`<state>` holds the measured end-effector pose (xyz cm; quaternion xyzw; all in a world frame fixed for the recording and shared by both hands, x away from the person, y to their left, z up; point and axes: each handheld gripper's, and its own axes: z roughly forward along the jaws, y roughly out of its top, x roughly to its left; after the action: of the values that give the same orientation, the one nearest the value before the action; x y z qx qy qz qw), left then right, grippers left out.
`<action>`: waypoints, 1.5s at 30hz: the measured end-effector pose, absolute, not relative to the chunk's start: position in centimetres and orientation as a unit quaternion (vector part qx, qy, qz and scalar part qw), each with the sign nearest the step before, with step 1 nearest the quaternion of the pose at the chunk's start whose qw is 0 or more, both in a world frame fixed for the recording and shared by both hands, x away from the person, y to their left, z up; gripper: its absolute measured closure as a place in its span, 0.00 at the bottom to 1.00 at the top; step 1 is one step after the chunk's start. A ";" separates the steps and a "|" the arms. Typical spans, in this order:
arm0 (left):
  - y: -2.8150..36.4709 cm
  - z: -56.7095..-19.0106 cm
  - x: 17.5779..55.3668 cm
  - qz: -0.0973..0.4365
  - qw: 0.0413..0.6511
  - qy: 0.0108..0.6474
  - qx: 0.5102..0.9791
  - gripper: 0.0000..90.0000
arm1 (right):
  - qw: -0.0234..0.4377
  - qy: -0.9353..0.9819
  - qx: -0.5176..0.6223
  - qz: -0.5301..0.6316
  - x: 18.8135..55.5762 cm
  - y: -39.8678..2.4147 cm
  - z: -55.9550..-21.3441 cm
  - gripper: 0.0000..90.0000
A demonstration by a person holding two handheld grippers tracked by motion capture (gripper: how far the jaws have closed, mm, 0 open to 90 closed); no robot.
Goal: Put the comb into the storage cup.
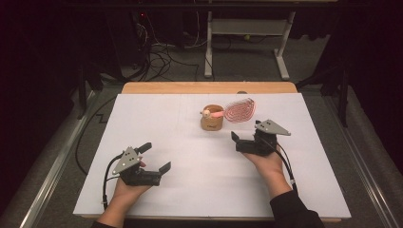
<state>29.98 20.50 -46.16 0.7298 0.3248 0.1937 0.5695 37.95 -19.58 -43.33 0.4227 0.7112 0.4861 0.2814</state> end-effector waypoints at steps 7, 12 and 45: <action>20.9 -46.2 30.2 0.196 0.566 0.332 0.729 0.00 | 0.280 0.732 0.407 0.470 35.9 -20.1 -44.9 0.00; 21.0 -46.2 30.2 0.199 0.566 0.333 0.727 0.00 | 0.282 0.733 0.397 0.475 33.9 -21.0 -45.4 0.00; 21.0 -45.9 29.6 0.206 0.559 0.335 0.730 0.00 | 0.316 0.679 0.396 0.531 26.9 -27.3 -45.2 0.00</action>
<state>29.64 21.01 -45.93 0.7304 0.3346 0.2056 0.5588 26.86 -27.27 -45.16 0.3962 0.6791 0.5307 0.3165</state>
